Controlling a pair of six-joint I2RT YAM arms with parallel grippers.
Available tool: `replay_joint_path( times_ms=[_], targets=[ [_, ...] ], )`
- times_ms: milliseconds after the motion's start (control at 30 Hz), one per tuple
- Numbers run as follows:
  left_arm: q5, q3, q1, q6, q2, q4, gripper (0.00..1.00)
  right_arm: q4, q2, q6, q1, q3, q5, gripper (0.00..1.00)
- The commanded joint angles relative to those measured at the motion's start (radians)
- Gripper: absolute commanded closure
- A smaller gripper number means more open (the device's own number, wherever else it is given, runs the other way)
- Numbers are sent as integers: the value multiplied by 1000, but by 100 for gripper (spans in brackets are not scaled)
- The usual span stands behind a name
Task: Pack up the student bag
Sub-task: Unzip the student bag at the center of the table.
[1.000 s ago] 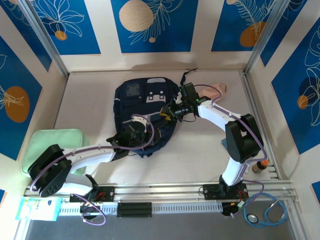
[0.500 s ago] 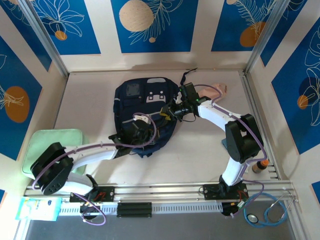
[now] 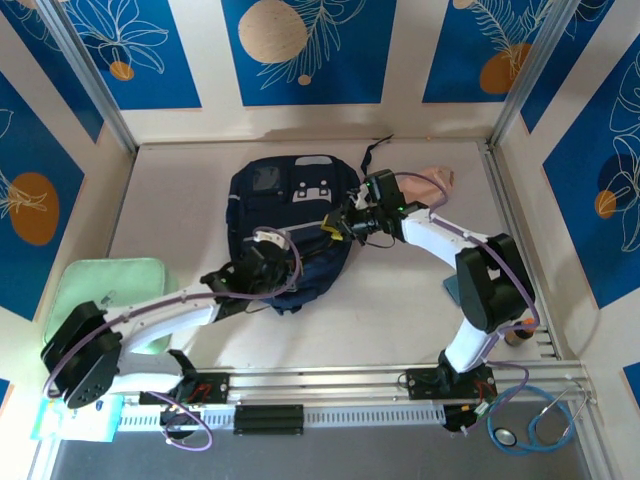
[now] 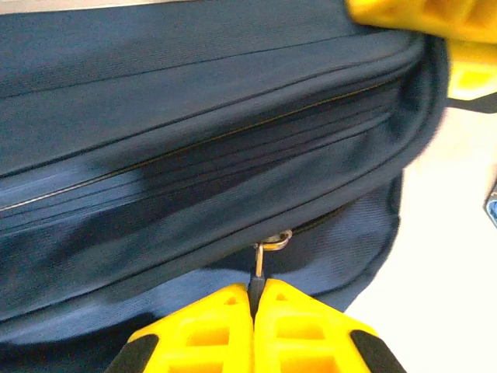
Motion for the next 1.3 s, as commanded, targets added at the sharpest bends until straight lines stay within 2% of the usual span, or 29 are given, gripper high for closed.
replay_joint_path(
  times_ms=[0, 200, 367, 433, 500, 533, 633, 867, 1133, 1200, 1267],
  targets=[
    [-39, -71, 61, 32, -66, -119, 100, 55, -64, -5, -46, -12, -63, 94],
    [-5, -145, 150, 65, -166, -162, 100, 61, -66, -12, -83, -36, -84, 94],
    [18, -143, 219, 137, -232, -232, 100, 63, -72, -17, -112, -57, -87, 93],
    [48, -122, 224, 189, -249, -246, 100, 67, -75, -20, -111, -64, -87, 88],
    [93, -83, 224, 224, -249, -264, 100, 81, -87, -13, -98, -80, -81, 75],
    [118, -56, 221, 240, -243, -274, 100, 75, -96, 2, -87, -88, -70, 69],
    [167, 7, 198, 270, -221, -282, 100, 76, -136, 50, -44, -127, -22, 56],
    [233, 99, 114, 291, -116, -222, 100, 70, -237, 205, 62, -217, 154, 44],
    [256, 184, 16, 332, 34, -175, 100, -14, -272, 297, 136, -199, 332, 42],
    [259, 201, 6, 342, 61, -174, 100, -50, -263, 309, 151, -182, 375, 44],
    [267, 211, 1, 351, 77, -168, 100, -95, -244, 309, 155, -153, 396, 50]
  ],
)
